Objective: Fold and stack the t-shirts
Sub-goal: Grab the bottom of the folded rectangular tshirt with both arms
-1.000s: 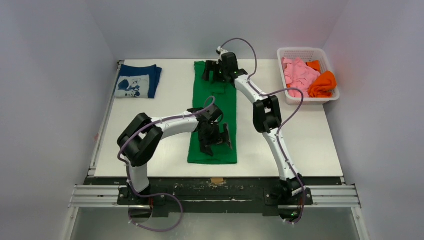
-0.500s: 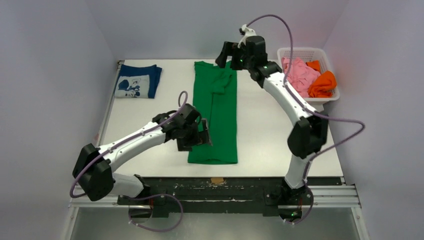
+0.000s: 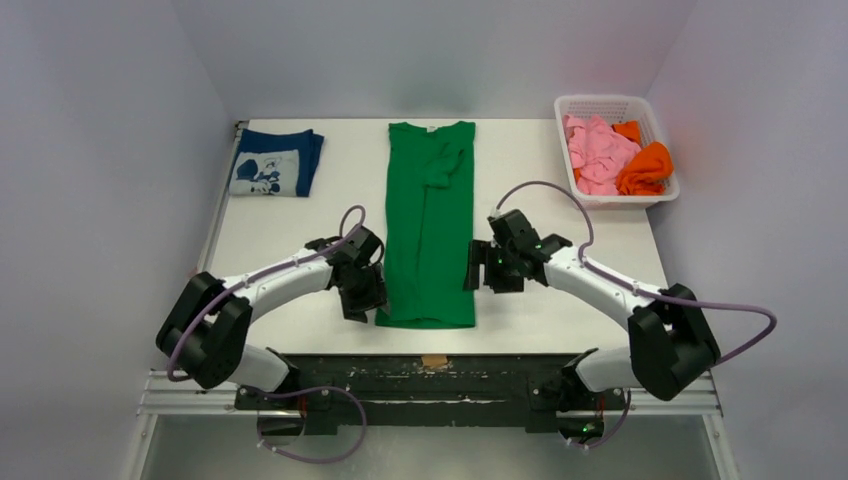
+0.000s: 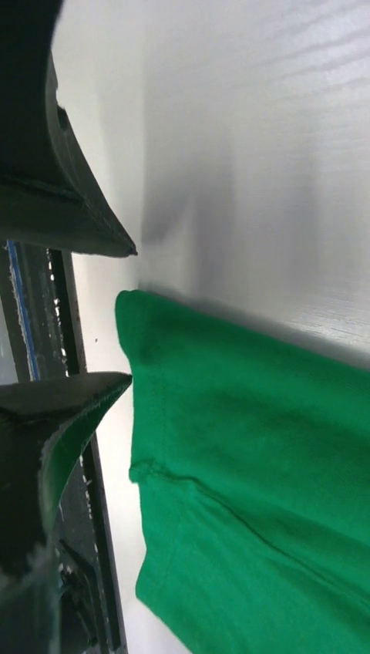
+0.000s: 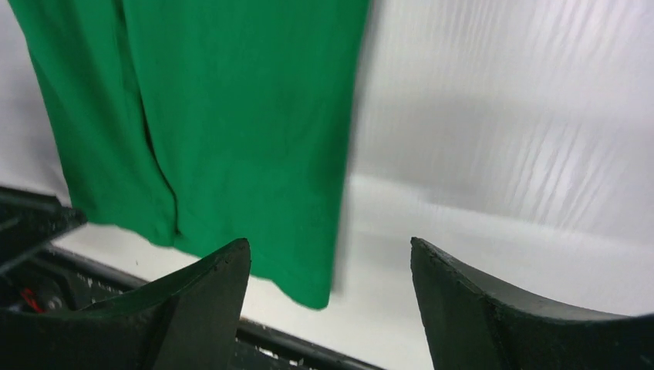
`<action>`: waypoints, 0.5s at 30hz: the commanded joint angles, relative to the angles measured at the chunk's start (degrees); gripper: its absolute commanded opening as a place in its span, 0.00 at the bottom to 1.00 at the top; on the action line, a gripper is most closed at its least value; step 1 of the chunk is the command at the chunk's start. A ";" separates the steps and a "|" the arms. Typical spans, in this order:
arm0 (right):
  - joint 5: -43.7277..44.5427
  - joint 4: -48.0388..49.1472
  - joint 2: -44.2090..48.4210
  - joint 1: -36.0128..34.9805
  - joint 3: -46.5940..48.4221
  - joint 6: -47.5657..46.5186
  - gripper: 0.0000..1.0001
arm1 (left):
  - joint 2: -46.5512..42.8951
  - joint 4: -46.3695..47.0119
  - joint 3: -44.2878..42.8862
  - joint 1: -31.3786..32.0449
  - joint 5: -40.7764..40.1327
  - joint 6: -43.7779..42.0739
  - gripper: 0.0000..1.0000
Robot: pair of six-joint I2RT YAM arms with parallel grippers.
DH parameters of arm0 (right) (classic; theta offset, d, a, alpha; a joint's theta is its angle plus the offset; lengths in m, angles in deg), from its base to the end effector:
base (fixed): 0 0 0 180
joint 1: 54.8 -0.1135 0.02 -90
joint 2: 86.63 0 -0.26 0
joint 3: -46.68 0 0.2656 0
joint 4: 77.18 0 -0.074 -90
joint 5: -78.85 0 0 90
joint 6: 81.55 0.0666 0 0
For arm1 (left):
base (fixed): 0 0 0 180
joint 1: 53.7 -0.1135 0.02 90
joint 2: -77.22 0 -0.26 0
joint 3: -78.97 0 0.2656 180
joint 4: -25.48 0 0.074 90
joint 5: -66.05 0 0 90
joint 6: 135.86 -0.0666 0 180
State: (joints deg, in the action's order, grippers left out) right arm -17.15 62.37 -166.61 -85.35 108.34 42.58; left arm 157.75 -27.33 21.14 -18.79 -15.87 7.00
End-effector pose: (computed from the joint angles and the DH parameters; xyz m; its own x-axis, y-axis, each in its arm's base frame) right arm 0.2545 0.1583 0.1661 -0.9194 0.1053 -0.3790 -0.0439 0.9300 0.3649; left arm 0.2056 -0.1549 0.1320 -0.9540 -0.2966 -0.0426 -0.2734 0.9197 -0.2816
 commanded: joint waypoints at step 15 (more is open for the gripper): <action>-5.46 5.54 -1.47 -9.83 -9.75 5.26 0.51 | 4.63 5.69 4.23 -0.31 0.91 -0.79 0.00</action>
State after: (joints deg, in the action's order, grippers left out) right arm -23.23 64.99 -167.05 -94.57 99.71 46.76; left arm 162.28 -23.81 22.69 -19.16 -13.95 5.99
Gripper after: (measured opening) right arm 0.553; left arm 0.031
